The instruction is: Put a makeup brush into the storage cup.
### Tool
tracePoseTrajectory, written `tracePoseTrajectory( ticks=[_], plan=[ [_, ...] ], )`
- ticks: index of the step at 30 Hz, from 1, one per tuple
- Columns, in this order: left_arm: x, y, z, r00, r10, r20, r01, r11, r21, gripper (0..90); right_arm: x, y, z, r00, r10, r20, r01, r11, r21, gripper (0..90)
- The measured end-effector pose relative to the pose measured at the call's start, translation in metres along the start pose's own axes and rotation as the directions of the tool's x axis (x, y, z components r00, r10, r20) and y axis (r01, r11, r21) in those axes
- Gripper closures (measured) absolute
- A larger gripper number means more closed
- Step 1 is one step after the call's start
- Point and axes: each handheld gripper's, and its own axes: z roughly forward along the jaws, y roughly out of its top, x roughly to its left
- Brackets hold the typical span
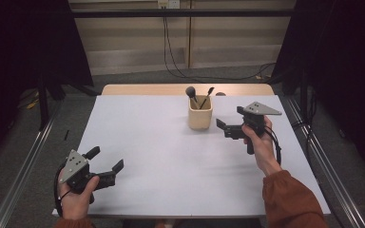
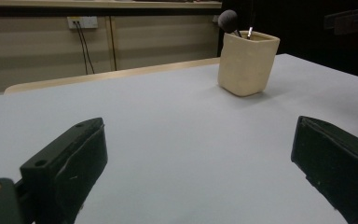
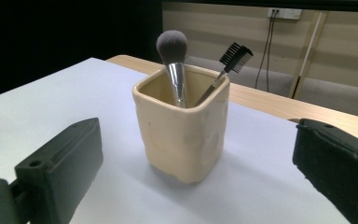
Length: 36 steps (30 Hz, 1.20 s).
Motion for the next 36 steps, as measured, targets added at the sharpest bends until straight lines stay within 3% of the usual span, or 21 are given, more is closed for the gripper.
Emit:
tracePoseTrajectory(
  ticks=[6,15,18,20,24,27,36],
  plan=[
    [0.0,0.0,0.0,1.0,-0.006,-0.002,0.006,1.0,-0.004,3.5,-0.001,-0.007,-0.015,1.0,-0.004,0.008,0.004,1.0,0.014,0.9],
    [-0.002,0.001,-0.001,1.0,-0.005,0.003,0.005,1.0,-0.001,3.5,-0.01,-0.02,-0.053,0.9983,-0.002,0.058,0.002,1.0,0.004,0.9],
    [-0.003,0.001,-0.002,1.0,-0.005,0.003,0.005,1.0,-0.003,3.5,-0.011,-0.023,-0.059,0.9991,0.016,0.039,-0.017,1.0,0.014,0.2],
    [-0.004,0.001,-0.003,0.9999,-0.012,0.003,0.012,0.9999,-0.004,3.5,-0.01,-0.028,-0.066,0.9983,0.003,0.059,-0.002,1.0,-0.007,1.0],
    [-0.005,0.002,-0.004,0.9997,-0.024,0.005,0.024,0.9997,-0.005,3.5,-0.011,-0.043,-0.08,0.9955,0.025,0.092,-0.023,0.999,-0.029,1.5],
    [-0.006,0.002,-0.003,0.9996,-0.024,0.011,0.024,0.9997,-0.002,3.5,-0.012,-0.047,-0.089,0.995,0.046,0.089,-0.043,0.998,-0.034,1.2],
    [-0.004,0.0,-0.009,0.9997,-0.025,-0.002,0.025,0.9997,-0.003,3.4,-0.004,-0.06,-0.105,0.9958,0.034,0.085,-0.033,0.999,-0.009,1.3]
  ],
)
